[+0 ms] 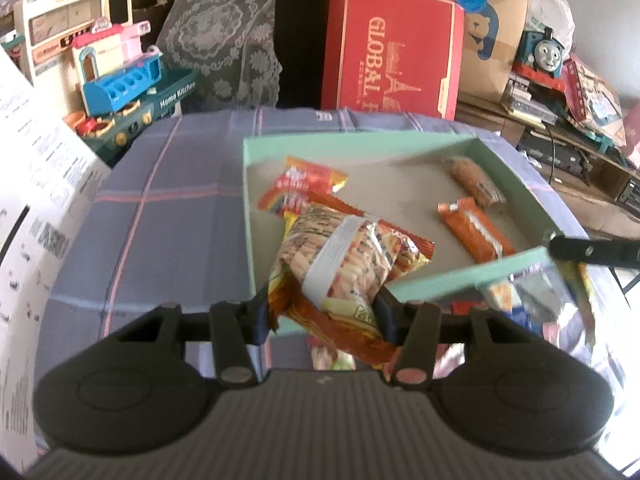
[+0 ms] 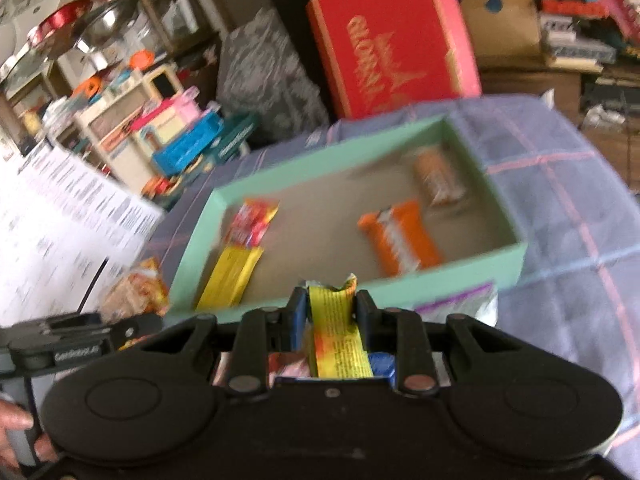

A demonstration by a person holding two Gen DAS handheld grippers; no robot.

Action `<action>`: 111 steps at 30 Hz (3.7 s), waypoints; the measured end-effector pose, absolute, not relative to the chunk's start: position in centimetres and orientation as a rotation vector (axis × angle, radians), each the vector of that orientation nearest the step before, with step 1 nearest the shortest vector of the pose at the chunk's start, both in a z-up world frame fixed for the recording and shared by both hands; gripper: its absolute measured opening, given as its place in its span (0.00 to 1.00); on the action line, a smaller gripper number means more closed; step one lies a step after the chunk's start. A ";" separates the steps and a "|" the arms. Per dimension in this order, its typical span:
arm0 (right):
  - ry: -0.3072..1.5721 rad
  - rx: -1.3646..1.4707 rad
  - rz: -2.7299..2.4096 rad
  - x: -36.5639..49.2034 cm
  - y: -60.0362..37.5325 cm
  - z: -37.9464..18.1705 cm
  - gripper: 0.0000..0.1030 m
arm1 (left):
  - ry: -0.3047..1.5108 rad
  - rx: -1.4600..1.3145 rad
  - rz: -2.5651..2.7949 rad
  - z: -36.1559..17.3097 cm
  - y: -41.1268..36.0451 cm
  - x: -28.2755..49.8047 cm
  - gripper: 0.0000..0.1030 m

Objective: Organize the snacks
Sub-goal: 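Carry both snacks into the green box and open both tools, then move both open tools back toward the remaining snack pile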

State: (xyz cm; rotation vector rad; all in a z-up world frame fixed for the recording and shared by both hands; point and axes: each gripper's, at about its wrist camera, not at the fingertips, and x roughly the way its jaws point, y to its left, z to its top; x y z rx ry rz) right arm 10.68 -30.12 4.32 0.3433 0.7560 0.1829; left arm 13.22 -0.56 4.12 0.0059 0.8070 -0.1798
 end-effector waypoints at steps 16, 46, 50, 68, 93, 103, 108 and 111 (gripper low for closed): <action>0.674 0.248 0.041 22.6 -35.4 4.6 0.25 | 0.852 0.017 -0.193 2.4 -5.8 23.4 0.48; 0.751 0.333 0.123 17.7 -32.9 3.1 1.00 | 0.876 0.019 -0.118 1.4 -2.3 17.6 1.00; 0.762 0.333 0.142 15.7 -32.0 3.3 1.00 | 0.883 0.017 -0.106 1.2 -1.2 15.5 1.00; 0.850 0.387 0.228 9.6 -29.0 1.6 1.00 | 0.987 0.028 -0.066 -2.2 0.7 9.4 1.00; 1.042 0.362 0.420 9.0 -19.9 -1.1 0.69 | 1.015 -0.038 -0.009 -5.1 3.7 6.6 1.00; 1.051 0.214 0.376 9.8 -16.6 -2.2 0.68 | 1.014 -0.127 0.011 -5.2 7.2 5.7 1.00; 1.064 0.172 0.387 9.5 -15.5 -2.0 0.57 | 1.029 -0.189 0.009 -4.9 8.2 5.1 1.00; 1.080 0.180 0.362 9.3 -16.1 -2.3 0.43 | 1.040 -0.216 -0.026 -4.8 7.8 5.2 1.00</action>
